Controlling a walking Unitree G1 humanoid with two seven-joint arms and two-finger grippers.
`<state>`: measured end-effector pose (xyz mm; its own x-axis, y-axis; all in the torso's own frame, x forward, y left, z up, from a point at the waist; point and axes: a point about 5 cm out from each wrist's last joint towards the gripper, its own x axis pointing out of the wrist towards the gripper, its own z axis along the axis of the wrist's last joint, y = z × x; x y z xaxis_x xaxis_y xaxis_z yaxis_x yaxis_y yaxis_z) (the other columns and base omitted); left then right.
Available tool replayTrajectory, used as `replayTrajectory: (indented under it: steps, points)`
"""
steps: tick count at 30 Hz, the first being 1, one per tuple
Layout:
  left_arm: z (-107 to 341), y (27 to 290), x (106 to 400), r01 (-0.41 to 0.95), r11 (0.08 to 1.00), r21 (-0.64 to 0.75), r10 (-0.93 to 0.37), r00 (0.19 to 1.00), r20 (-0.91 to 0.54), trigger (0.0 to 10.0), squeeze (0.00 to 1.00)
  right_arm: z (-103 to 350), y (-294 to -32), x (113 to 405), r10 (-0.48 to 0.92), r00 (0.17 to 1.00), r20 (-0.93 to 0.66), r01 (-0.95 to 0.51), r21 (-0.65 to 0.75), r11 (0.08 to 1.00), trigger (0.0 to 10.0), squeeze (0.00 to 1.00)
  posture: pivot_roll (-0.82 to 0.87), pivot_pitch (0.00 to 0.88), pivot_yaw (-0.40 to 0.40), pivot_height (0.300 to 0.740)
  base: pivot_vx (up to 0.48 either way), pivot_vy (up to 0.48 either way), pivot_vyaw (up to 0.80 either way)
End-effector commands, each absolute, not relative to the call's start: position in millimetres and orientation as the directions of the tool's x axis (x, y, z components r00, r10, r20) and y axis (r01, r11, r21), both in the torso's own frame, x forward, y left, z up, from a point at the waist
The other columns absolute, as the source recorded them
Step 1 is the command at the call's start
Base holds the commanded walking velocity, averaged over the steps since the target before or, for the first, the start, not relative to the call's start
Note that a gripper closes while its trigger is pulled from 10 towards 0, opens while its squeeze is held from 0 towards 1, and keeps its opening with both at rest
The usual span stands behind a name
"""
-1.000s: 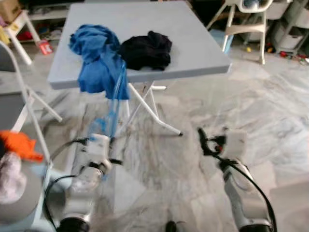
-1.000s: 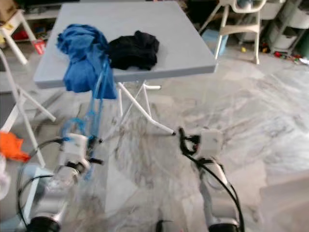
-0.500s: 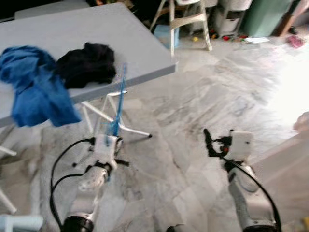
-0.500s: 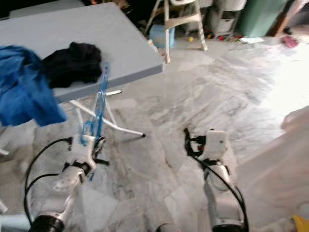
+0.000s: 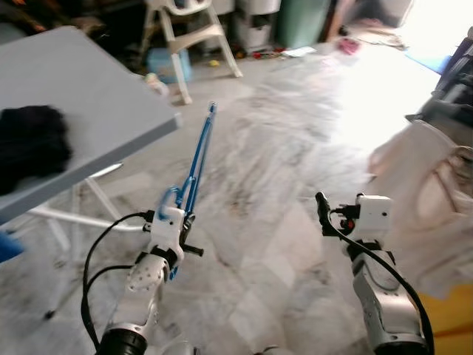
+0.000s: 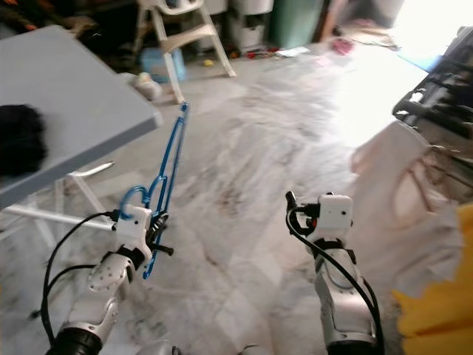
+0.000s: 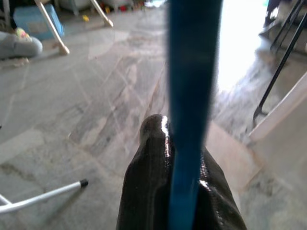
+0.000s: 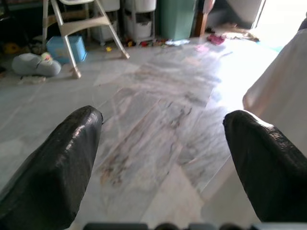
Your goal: Hang hanger
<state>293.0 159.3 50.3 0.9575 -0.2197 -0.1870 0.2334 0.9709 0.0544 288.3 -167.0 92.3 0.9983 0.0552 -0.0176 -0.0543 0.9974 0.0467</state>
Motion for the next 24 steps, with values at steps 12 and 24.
replayTrajectory:
  steps: [12,24]
  points:
    - [39.9,150.3,291.6,0.262,0.965,0.023,-0.247,0.935,-0.254,10.0,0.0,88.4,-172.9,285.9,0.035,0.998,-0.046,-0.033,0.034,0.999,10.0,0.0,-0.16,0.159,-0.014,0.74,0.0,0.0,-0.05]
    - [41.1,146.6,292.4,0.291,0.957,0.008,-0.28,0.926,-0.252,10.0,0.0,88.1,-172.9,286.0,0.028,0.998,-0.052,-0.026,0.035,0.999,10.0,0.0,-0.16,0.158,-0.01,0.74,0.0,0.12,-0.53]
